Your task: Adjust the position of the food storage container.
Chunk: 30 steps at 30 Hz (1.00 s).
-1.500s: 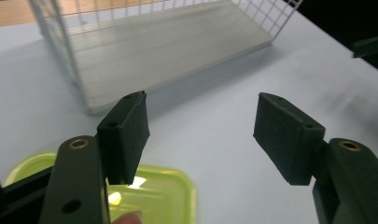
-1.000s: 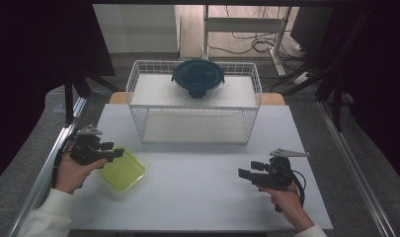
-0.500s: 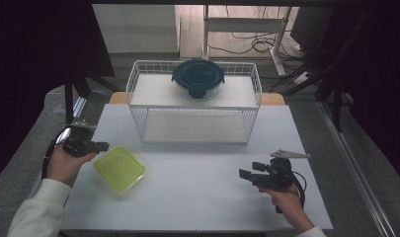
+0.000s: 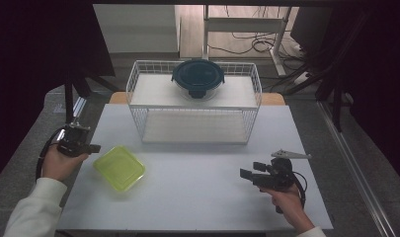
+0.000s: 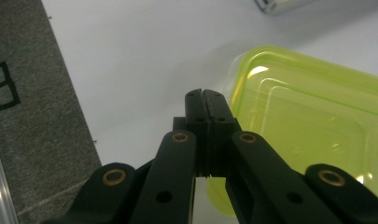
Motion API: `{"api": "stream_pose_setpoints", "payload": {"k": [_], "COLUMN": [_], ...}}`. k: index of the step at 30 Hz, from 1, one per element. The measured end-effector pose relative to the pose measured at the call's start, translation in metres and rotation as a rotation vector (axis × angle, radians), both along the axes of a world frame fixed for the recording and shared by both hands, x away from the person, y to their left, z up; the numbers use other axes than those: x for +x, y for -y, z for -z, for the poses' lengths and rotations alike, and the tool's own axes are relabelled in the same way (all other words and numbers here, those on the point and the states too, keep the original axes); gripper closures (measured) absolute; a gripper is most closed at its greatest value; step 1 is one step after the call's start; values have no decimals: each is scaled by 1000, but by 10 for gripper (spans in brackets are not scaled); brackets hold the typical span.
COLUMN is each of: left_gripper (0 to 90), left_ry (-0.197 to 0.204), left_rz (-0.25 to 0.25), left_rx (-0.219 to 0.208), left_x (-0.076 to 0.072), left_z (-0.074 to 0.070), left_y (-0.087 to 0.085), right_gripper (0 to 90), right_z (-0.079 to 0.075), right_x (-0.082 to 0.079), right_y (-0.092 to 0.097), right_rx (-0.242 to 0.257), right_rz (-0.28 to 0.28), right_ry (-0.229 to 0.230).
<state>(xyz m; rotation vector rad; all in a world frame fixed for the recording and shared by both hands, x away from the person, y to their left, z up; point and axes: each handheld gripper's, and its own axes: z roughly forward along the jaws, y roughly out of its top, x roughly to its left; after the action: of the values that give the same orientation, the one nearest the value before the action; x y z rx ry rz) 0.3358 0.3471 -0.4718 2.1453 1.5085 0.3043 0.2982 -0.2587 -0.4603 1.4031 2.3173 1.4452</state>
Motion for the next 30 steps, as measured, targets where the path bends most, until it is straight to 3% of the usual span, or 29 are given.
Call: {"api": "stream_pose_setpoints", "payload": {"k": [13,30], "left_gripper": [900,900], "left_ry": [-48,-95], "left_rz": [21,62], "left_rx": [56,20], "left_x": [3,-12], "left_z": [14,24], "left_y": [1,12], "right_gripper": [250,250], "right_z": [1,-6], "right_x": [1,2], "right_y": [0,8], "right_rx": [-2,27], "right_rz": [0,37], "right_ry": [-5,0]}}
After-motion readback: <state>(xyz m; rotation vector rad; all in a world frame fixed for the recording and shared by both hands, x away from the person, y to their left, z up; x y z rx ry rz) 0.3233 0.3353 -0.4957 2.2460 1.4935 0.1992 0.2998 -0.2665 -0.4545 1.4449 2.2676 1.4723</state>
